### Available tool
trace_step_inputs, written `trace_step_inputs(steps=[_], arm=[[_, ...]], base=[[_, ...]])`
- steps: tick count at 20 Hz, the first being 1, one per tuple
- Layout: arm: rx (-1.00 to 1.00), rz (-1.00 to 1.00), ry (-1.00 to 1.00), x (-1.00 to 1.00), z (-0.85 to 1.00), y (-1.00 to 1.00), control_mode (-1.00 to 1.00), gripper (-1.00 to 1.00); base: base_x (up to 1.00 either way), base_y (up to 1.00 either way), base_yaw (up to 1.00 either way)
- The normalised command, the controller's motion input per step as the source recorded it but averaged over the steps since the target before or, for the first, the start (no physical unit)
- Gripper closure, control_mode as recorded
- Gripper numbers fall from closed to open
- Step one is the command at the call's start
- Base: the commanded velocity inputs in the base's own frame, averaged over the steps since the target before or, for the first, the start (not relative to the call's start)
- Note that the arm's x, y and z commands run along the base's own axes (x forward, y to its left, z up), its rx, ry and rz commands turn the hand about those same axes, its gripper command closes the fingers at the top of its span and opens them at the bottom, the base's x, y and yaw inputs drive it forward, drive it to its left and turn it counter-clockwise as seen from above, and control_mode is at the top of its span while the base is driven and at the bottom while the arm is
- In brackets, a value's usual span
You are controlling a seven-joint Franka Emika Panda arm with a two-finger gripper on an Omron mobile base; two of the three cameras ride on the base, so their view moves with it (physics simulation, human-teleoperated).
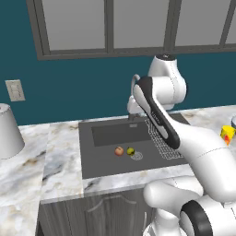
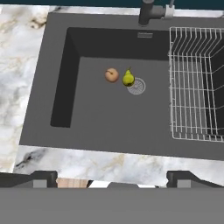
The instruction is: Remove the pear and peach from the sink. Then move the bowl and cup from the counter to the sink for washing.
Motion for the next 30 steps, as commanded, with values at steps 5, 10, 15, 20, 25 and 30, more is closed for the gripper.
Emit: trace_step_inputs(steps=[5,10,15,20,25,30], arm=[[0.00,0.00,0.00,0.00,-0.09,0.20,-1.00,-1.00],[-0.03,0.00,0.01,0.00,-0.15,0.08,-1.00,-1.00],[-0.08,-0.04,0.03,0.00,-0.16,0.14,-1.00,-1.00],[-0.06,-0.18,0.03,-0.01,-0.14,0.17,-1.00,-1.00],[-0.01,-0.23,0.03,0.00,-0.12,0.11,-1.00,-1.00],[0.00,-0.18,0.02,0.00,-0.06,0.01,-1.00,-1.00]], base=[[0.00,0.00,0.00],[0.00,0.00,0.00],[0.00,0.00,0.00],[0.00,0.00,0.00],[0.00,0.00,0.00],[0.00,0.00,0.00]])
